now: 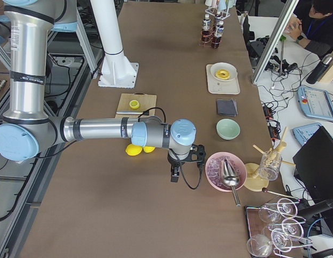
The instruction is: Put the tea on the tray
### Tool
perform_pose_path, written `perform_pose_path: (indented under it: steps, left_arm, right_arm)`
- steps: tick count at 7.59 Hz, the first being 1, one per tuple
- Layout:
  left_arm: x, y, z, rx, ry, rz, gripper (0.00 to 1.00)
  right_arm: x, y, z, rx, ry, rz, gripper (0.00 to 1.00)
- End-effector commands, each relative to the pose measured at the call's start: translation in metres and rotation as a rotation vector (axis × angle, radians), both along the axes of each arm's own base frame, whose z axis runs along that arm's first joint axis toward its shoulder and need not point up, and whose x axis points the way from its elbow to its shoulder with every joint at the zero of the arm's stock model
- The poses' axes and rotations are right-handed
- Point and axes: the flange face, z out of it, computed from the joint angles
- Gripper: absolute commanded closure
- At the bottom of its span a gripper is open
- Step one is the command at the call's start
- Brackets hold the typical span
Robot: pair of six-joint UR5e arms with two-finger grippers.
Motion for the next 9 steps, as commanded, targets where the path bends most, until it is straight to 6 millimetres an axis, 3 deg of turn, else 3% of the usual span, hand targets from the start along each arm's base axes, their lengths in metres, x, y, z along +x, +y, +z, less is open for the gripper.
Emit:
perform_pose_path:
  steps: [1, 2, 3, 4, 8, 9]
  left_arm:
    - [0.019, -0.044, -0.058, 0.097, 0.038, -0.05, 0.02]
    - [0.037, -0.051, -0.066, 0.076, 0.061, -0.052, 0.02]
    - [0.041, -0.064, -0.088, 0.048, 0.098, -0.111, 0.02]
    - [0.053, -0.069, -0.098, 0.06, 0.092, -0.159, 0.02]
    - [0.175, -0.087, -0.128, 0.153, 0.052, -0.274, 0.03]
    - [0.193, -0.093, -0.138, 0.15, 0.068, -0.273, 0.03]
  right_arm:
    - [-0.002, 0.0, -0.004, 0.004, -0.038, 0.002, 0.0]
    - [-0.002, 0.0, -0.004, 0.004, -0.038, 0.002, 0.0]
    - [-0.002, 0.0, -0.004, 0.004, -0.04, 0.001, 0.0]
    - [-0.003, 0.0, -0.004, 0.005, -0.045, 0.0, 0.0]
    - [-0.004, 0.001, -0.004, 0.003, -0.057, -0.001, 0.0]
    - [-0.004, 0.001, -0.004, 0.003, -0.057, -0.001, 0.0]
